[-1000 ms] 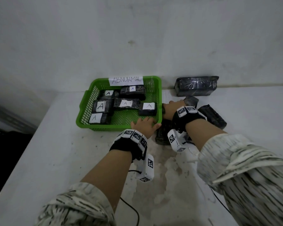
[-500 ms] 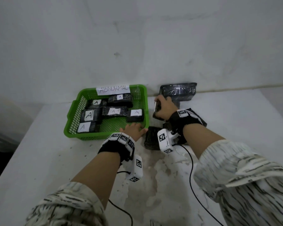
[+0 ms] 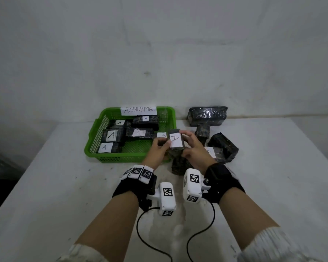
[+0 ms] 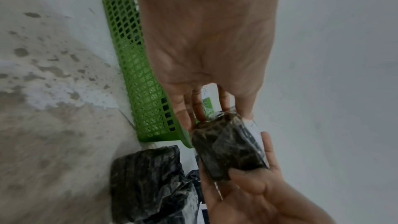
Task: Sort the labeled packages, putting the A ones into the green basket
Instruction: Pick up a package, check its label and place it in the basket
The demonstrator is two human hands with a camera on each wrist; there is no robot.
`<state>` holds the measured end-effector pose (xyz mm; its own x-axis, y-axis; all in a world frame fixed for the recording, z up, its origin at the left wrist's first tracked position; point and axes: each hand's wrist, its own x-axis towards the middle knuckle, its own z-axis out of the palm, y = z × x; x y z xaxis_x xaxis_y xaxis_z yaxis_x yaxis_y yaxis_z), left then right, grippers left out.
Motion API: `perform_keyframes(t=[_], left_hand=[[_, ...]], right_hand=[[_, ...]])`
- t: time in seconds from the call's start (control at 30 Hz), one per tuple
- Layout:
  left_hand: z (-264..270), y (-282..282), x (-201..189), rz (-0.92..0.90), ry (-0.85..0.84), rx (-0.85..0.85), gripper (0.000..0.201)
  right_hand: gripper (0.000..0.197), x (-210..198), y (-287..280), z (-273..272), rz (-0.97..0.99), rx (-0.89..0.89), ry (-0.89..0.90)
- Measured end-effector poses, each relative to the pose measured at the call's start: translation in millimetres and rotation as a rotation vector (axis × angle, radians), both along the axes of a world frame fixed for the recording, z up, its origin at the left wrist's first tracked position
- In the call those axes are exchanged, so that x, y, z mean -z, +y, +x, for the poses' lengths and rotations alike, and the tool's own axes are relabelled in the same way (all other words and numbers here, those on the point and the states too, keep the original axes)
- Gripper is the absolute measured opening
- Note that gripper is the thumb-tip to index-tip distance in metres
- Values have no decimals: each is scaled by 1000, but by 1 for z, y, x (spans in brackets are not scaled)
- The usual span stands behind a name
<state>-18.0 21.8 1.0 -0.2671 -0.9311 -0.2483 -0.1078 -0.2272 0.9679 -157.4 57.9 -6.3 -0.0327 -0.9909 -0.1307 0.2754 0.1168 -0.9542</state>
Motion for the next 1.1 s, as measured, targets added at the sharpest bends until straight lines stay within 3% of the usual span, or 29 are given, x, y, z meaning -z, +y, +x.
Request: perform_keyframes(t=[0.17,0.23,0.37,0.47,0.6,0.7,0.83,1.1], left_hand=[[18,11,9,28,76,-48,15],[21,17,9,73,143,-72,21],[23,30,11,161,249,-58,53],[27,36,10,174,239,-13,58],[26,32,6,176,222,25,37],[24,29,3,161,238,26,20],[20,22,-9,147,280,44,7],[16,7,-31,89,288,-14,10]], right_hand=[[51,-9,11,7,98,-15,-226],[33,-11,13,12,181,37,-152],[8,-1,17,21,248,88,30],[15,3,23,21,232,128,86],[8,-3,24,21,232,72,78],[17,-13,22,22,253,21,109],[17,-30,11,21,172,81,205],[14,-45,-6,25,91,89,242]])
